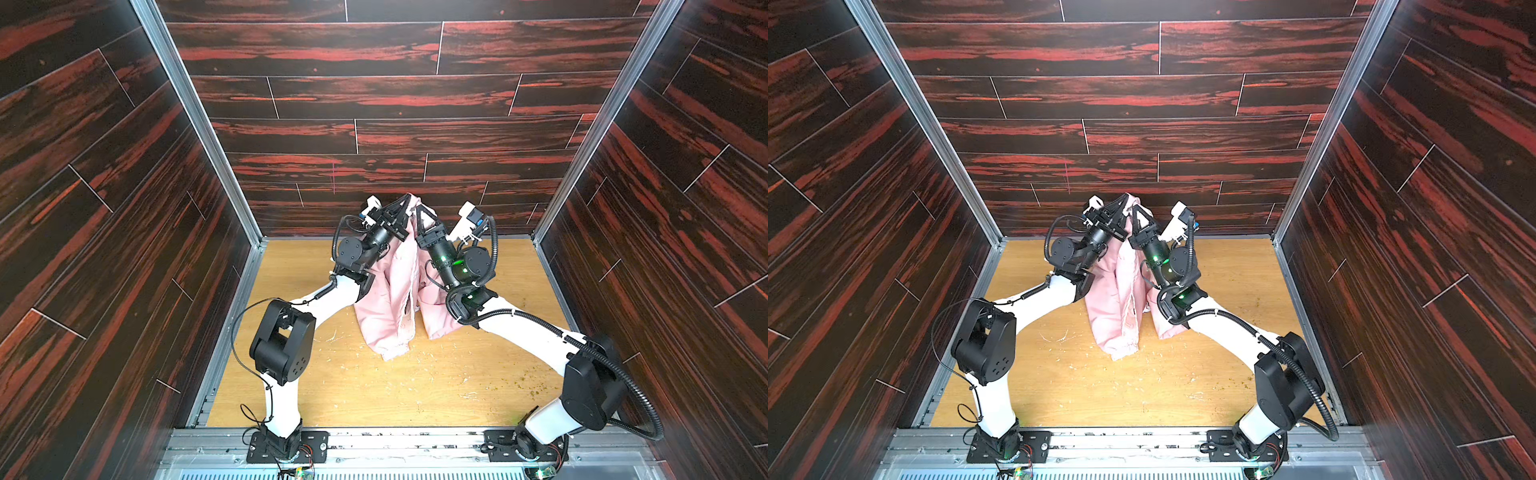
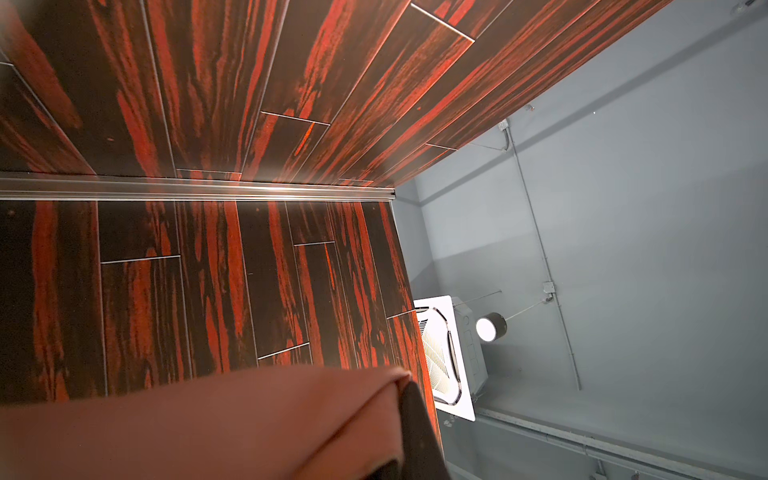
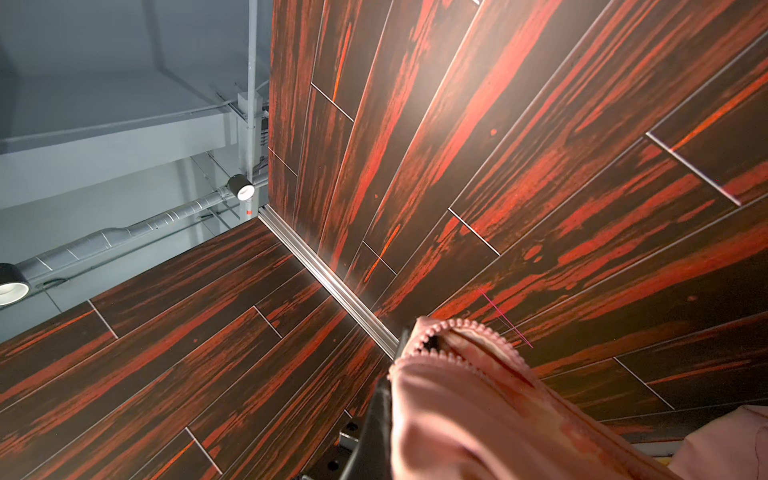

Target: Zip up the jacket

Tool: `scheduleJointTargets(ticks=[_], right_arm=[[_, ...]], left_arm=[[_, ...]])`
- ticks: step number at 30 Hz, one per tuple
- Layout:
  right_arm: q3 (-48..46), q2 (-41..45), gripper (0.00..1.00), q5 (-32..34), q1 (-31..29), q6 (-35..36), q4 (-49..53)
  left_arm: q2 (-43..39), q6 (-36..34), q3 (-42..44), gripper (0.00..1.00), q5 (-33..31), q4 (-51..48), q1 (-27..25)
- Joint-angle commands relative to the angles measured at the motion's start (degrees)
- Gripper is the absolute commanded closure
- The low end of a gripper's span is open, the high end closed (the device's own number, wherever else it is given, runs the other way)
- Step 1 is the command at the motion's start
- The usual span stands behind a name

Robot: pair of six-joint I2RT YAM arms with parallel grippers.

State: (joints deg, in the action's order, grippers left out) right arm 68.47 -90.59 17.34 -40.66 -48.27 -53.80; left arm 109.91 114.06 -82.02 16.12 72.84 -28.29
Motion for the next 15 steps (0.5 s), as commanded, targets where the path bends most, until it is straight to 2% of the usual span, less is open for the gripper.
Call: scheduleJointTargets(ticks=[1,11,15], right_arm=[[-0.97,0.29,1.0,-3.64,-1.83,-1.52,-0.07],[-1.45,-0.21,1.0,-3.02,-4.95,-1.67,-1.48],[-4.49,1.39,1.0,-2.34,-6.37,-1.04,-0.15]], left_arm=[[-1.79,1.07,-3.78,1.0,-1.13,3.01,0.41],[-1.81,1.42,-3.33,1.0,-2.07,2.75,0.5],[-2.72,1.37,-2.75,1.0,-2.26,2.56,0.78]])
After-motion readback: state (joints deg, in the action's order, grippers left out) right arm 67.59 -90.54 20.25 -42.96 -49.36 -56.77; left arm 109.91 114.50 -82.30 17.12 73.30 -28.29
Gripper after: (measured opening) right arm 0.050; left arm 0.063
